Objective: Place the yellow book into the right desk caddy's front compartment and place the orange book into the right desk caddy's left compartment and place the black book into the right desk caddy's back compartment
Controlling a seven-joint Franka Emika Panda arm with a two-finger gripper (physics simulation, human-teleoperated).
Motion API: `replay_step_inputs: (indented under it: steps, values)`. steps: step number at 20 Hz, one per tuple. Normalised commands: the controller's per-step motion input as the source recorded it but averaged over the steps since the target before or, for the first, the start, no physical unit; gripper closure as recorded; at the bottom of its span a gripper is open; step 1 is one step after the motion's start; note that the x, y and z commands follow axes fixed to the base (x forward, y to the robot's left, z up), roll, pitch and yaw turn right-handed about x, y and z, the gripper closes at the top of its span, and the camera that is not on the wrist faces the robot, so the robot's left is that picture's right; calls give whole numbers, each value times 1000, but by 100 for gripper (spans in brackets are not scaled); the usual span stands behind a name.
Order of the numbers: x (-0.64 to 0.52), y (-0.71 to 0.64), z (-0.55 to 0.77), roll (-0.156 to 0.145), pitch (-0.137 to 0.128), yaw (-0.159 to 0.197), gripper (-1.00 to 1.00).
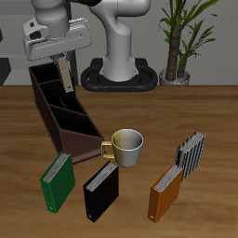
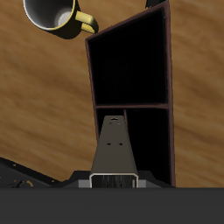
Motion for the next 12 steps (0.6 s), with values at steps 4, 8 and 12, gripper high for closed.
replay_step_inputs:
  steps: [4, 8, 12]
  values:
    - [25, -22, -176, -1, 27, 1, 100]
    - [8, 37, -208, 11, 42, -15, 100]
    - [-10, 42, -184, 4, 19, 19, 100]
